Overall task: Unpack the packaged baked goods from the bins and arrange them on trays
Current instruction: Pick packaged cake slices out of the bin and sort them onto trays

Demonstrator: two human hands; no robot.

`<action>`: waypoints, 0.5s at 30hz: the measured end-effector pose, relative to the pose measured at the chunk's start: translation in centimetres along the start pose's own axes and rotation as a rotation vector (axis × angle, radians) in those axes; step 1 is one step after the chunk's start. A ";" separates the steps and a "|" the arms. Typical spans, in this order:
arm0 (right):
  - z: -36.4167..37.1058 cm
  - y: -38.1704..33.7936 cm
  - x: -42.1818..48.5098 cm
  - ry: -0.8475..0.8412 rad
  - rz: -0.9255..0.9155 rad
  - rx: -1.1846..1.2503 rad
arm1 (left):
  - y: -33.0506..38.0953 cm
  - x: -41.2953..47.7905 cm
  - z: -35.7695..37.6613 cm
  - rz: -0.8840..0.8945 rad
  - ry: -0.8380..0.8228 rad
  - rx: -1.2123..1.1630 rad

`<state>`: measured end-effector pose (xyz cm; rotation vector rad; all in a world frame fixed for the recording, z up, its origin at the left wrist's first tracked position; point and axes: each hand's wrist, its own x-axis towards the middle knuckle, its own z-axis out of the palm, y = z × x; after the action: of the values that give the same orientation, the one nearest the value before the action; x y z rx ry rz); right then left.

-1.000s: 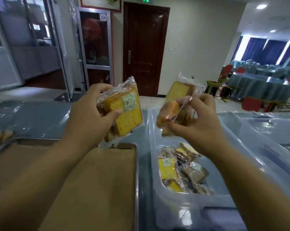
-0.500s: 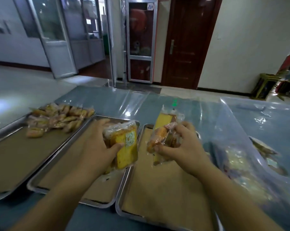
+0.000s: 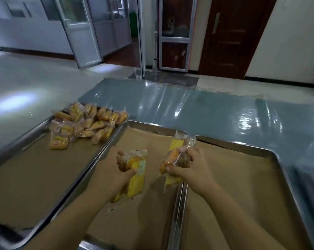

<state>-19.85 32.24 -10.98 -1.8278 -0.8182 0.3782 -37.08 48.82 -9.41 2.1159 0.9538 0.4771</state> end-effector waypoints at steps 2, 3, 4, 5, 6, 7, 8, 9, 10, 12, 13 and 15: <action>1.2 1.1 2.6 -0.001 0.027 -0.014 | -0.8 3.0 0.4 -0.013 -0.010 0.022; 1.6 1.6 3.8 0.000 0.037 -0.012 | -1.1 4.4 0.7 -0.015 -0.014 0.037; 2.0 2.1 4.9 -0.001 0.040 -0.013 | -1.4 5.7 1.1 -0.014 -0.020 0.056; 2.3 2.4 5.7 -0.002 0.039 -0.016 | -1.5 6.9 1.4 -0.009 -0.027 0.083; 2.5 2.8 6.5 0.000 0.036 -0.015 | -1.6 8.1 1.7 0.000 -0.032 0.119; 2.7 3.1 7.3 0.009 0.037 -0.005 | -1.6 9.2 2.1 0.016 -0.029 0.161; 2.9 3.4 8.0 0.022 0.044 0.014 | -1.5 10.3 2.4 0.040 -0.020 0.201; 3.1 3.7 8.7 0.034 0.059 0.043 | -1.4 11.3 2.8 0.067 -0.008 0.239; 3.2 4.0 9.4 0.040 0.082 0.079 | -1.2 12.4 3.2 0.095 0.003 0.277; 3.5 4.7 10.6 0.030 0.145 0.168 | -0.8 14.5 4.1 0.144 0.010 0.336; 3.5 5.1 11.1 0.018 0.166 0.197 | -0.6 15.6 4.7 0.158 0.002 0.345; 3.3 6.0 11.9 -0.004 0.183 0.194 | 0.0 17.6 6.0 0.165 -0.026 0.345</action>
<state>-11.15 41.42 -16.40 -1.7245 -0.5964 0.5589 -22.03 59.27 -12.82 2.5199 0.9007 0.3856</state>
